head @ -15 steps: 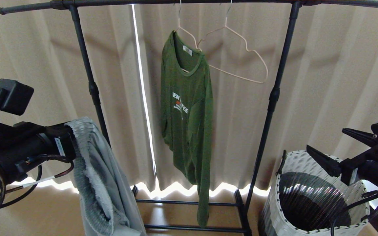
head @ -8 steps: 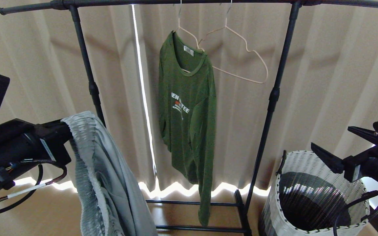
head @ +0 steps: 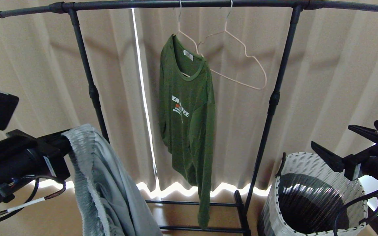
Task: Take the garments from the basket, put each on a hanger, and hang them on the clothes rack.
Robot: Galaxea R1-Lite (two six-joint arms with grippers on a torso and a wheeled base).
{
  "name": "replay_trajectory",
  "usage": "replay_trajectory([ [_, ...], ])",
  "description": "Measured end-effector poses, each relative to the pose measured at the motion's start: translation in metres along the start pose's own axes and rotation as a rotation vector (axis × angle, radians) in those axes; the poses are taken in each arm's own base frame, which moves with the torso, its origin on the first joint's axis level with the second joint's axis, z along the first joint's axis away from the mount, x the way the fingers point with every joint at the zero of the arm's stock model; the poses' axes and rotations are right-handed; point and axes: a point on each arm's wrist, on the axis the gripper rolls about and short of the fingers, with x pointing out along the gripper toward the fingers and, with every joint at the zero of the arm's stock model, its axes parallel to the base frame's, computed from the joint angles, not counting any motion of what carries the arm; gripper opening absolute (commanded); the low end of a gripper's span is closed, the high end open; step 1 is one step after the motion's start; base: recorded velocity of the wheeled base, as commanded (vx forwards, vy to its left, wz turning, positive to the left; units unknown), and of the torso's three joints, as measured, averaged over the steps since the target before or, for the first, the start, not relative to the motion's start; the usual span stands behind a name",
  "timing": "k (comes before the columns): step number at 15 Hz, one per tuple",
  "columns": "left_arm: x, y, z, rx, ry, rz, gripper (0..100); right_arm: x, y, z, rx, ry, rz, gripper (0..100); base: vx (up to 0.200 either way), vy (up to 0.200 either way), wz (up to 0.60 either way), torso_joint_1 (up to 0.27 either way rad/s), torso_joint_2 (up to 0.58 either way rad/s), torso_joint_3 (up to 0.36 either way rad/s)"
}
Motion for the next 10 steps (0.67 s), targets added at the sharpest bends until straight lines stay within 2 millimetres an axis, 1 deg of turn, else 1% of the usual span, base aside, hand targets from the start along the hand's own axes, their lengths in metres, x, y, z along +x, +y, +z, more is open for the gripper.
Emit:
replay_trajectory([
  [2, -0.001, 0.002, -0.005, 0.02, 0.013, 0.011, 0, 0.001, -0.001, 0.002, 0.0, -0.011, -0.003, 100, 0.0, 0.0, 0.0, 0.188, -0.58, -0.291],
  [6, -0.003, 0.004, -0.013, 0.062, 0.04, 0.026, 0, 0.0, 0.0, 0.0, 0.001, -0.001, 0.001, 100, 0.0, 0.0, 0.0, 0.188, -0.5, -0.293],
  [10, -0.005, 0.007, -0.017, 0.088, 0.03, 0.052, 0, 0.0, 0.0, 0.001, 0.001, -0.004, 0.001, 100, 0.0, 0.0, 0.0, 0.195, -0.48, -0.281],
])
